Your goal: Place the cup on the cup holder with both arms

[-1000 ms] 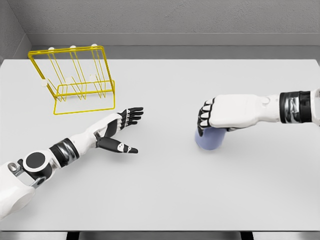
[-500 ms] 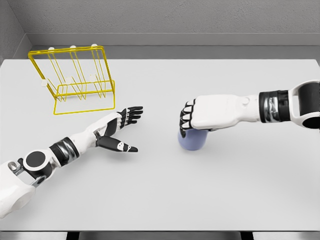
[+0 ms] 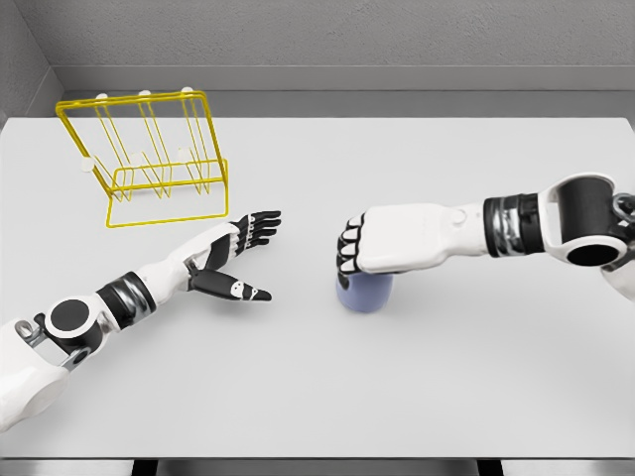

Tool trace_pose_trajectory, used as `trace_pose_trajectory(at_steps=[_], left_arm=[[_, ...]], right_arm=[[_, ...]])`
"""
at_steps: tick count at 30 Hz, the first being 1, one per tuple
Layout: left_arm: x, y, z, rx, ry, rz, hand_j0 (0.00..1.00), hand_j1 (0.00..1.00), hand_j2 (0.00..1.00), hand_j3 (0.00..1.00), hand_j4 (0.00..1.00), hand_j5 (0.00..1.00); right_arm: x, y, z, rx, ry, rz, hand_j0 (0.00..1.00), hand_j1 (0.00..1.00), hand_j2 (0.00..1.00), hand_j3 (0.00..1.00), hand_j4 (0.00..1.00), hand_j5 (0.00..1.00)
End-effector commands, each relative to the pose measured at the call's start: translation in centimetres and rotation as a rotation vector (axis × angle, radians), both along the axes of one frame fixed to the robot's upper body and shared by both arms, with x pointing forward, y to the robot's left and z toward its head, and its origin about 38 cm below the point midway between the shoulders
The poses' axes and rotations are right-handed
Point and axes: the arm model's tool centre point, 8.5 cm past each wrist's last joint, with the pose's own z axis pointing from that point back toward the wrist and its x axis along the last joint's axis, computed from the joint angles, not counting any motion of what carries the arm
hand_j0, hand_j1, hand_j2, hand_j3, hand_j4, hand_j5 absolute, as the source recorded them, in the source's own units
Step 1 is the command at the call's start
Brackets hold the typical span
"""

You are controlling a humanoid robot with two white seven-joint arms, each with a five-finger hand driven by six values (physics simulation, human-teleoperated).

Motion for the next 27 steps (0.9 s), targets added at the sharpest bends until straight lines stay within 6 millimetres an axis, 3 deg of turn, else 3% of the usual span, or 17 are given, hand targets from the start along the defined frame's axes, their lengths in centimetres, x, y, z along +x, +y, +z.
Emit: trace_pose_trajectory(at_steps=[1, 11, 12, 13, 17, 27], left_arm=[[0.0, 0.0, 0.0, -0.003, 0.001, 0.001, 1.0, 1.0, 1.0, 1.0, 1.0, 1.0], [0.0, 0.1, 0.0, -0.001, 0.003, 0.002, 1.0, 1.0, 1.0, 1.0, 1.0, 1.0], [0.0, 0.0, 0.1, -0.002, 0.0, 0.001, 1.0, 1.0, 1.0, 1.0, 1.0, 1.0], [0.1, 0.1, 0.0, -0.001, 0.001, 0.002, 1.0, 1.0, 1.0, 1.0, 1.0, 1.0], [0.0, 0.0, 0.1, -0.002, 0.0, 0.001, 1.0, 1.0, 1.0, 1.0, 1.0, 1.0], [0.0, 0.0, 0.1, -0.004, 0.0, 0.002, 1.0, 1.0, 1.0, 1.0, 1.0, 1.0]], right_arm=[[0.0, 0.2, -0.4, -0.009, 0.001, 0.002, 0.6, 0.6, 0.6, 0.6, 0.6, 0.6], [0.2, -0.3, -1.6, -0.031, 0.018, -0.019, 0.62, 0.62, 0.62, 0.62, 0.62, 0.62], [0.2, -0.3, -1.6, -0.031, 0.017, -0.018, 0.65, 0.65, 0.65, 0.65, 0.65, 0.65], [0.1, 0.2, -1.6, -0.023, 0.017, -0.008, 0.75, 0.75, 0.75, 0.75, 0.75, 0.75], [0.0, 0.4, -1.5, -0.019, 0.017, -0.002, 0.99, 0.99, 0.99, 0.99, 0.99, 0.99], [0.2, -0.1, -1.1, -0.018, 0.003, -0.015, 1.0, 1.0, 1.0, 1.0, 1.0, 1.0]])
